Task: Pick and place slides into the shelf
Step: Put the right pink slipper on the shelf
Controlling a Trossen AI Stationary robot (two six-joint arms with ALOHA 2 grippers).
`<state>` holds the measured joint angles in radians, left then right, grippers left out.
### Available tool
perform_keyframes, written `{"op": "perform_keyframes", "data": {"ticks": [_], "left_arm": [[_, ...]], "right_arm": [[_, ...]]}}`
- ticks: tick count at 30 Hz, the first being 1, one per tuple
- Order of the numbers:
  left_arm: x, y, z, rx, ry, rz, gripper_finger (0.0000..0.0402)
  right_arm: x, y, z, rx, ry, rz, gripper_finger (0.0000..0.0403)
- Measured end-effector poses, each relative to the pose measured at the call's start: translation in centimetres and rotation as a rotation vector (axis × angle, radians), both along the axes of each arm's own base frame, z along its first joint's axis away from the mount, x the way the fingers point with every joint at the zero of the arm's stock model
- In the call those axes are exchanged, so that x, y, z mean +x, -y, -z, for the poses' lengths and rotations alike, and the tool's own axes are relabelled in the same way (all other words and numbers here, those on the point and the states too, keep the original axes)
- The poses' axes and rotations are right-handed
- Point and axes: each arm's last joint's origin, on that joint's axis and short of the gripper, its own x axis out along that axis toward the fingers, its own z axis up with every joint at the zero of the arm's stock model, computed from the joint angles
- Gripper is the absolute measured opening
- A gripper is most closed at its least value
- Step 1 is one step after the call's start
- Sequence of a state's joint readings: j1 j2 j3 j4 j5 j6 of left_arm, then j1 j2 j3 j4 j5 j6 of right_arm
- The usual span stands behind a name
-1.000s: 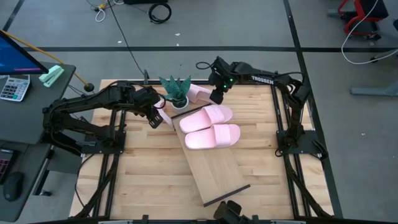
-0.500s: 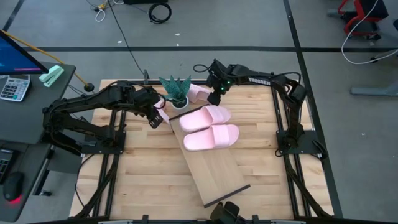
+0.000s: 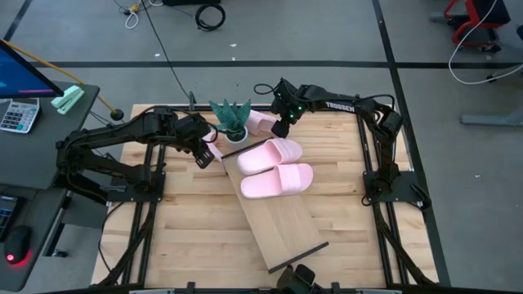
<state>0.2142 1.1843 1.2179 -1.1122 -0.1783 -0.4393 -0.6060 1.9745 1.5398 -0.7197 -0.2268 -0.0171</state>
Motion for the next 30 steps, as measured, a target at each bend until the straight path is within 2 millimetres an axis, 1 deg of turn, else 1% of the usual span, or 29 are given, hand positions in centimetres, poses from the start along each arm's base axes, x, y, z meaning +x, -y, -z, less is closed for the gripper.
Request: {"op": "perform_keyframes", "data": {"ticks": [7, 15, 20, 25, 30], "left_arm": [[0.0, 0.0, 0.0, 0.0, 0.001, 0.0, 0.0107], [0.0, 0.0, 0.0, 0.0, 0.0, 0.0, 0.0107], [0.0, 0.0, 0.0, 0.0, 0.001, -0.001, 0.0107], [0.0, 0.0, 0.0, 0.0, 0.001, -0.001, 0.0107], [0.0, 0.0, 0.0, 0.0, 0.001, -0.001, 0.0107]], "right_arm": [[0.1, 0.0, 0.0, 0.075, 0.024, 0.095, 0.0204], [0.2, 0.0, -0.3, 0.143, 0.047, 0.146, 0.0203], [0.7, 0.3, -1.6, 0.108, 0.109, 0.142, 0.0202], [0.7, 0.4, -1.5, 0.093, 0.108, 0.133, 0.0202], [0.5, 0.6, -1.4, 0.076, 0.087, 0.182, 0.0202]]}}
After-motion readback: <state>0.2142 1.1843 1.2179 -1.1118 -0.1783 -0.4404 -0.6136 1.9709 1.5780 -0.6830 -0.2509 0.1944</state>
